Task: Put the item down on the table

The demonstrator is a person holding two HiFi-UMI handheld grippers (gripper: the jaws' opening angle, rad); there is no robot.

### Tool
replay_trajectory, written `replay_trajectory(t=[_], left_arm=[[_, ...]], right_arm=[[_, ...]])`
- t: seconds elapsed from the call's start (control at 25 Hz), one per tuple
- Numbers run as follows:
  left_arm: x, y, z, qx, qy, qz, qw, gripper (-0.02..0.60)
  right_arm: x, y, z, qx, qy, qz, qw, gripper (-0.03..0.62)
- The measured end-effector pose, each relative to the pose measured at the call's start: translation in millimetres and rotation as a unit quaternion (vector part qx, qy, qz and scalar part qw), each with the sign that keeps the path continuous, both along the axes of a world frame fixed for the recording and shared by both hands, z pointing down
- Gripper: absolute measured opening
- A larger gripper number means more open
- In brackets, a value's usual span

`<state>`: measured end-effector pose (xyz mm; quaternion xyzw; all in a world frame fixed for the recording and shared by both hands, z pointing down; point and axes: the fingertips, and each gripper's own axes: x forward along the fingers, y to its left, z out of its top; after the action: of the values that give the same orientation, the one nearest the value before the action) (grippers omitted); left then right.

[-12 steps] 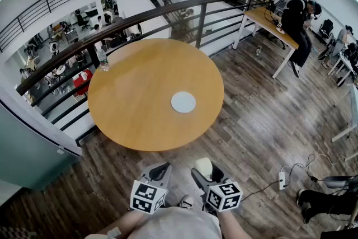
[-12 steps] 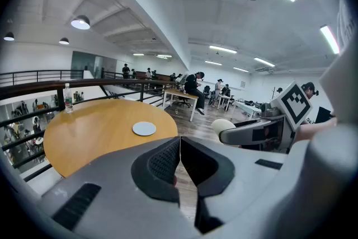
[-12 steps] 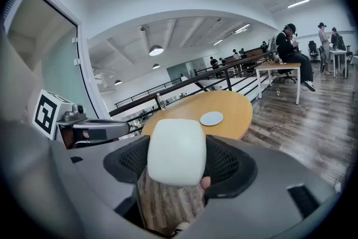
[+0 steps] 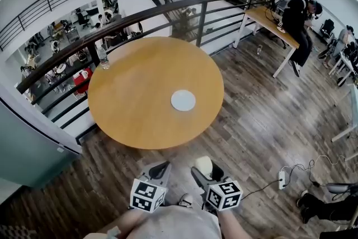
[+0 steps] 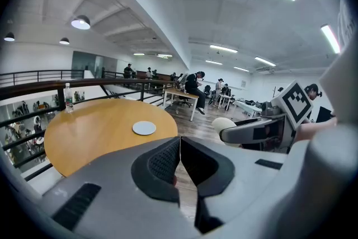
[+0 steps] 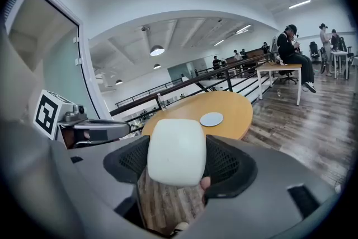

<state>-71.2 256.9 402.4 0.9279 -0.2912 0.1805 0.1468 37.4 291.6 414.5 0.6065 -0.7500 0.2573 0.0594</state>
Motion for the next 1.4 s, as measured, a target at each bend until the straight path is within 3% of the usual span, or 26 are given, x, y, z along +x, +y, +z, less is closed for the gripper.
replay_trajectory(t=[0.32, 1.04, 1.4], left_arm=[[6, 8, -1, 0.001, -0.006, -0.008, 0.9999, 0.025], [39, 32, 6, -0.002, -0.017, -0.048, 0.9987, 0.023], [44, -2, 21, -0.016, -0.021, -0.052, 0.9983, 0.023]], right_arm=[[9, 7, -5, 0.006, -0.02, -0.002, 1.0, 0.314], [49, 32, 11, -0.01, -0.011, -0.046, 0.999, 0.315], [57, 4, 20, -0.023, -0.011, -0.049, 0.998, 0.314]])
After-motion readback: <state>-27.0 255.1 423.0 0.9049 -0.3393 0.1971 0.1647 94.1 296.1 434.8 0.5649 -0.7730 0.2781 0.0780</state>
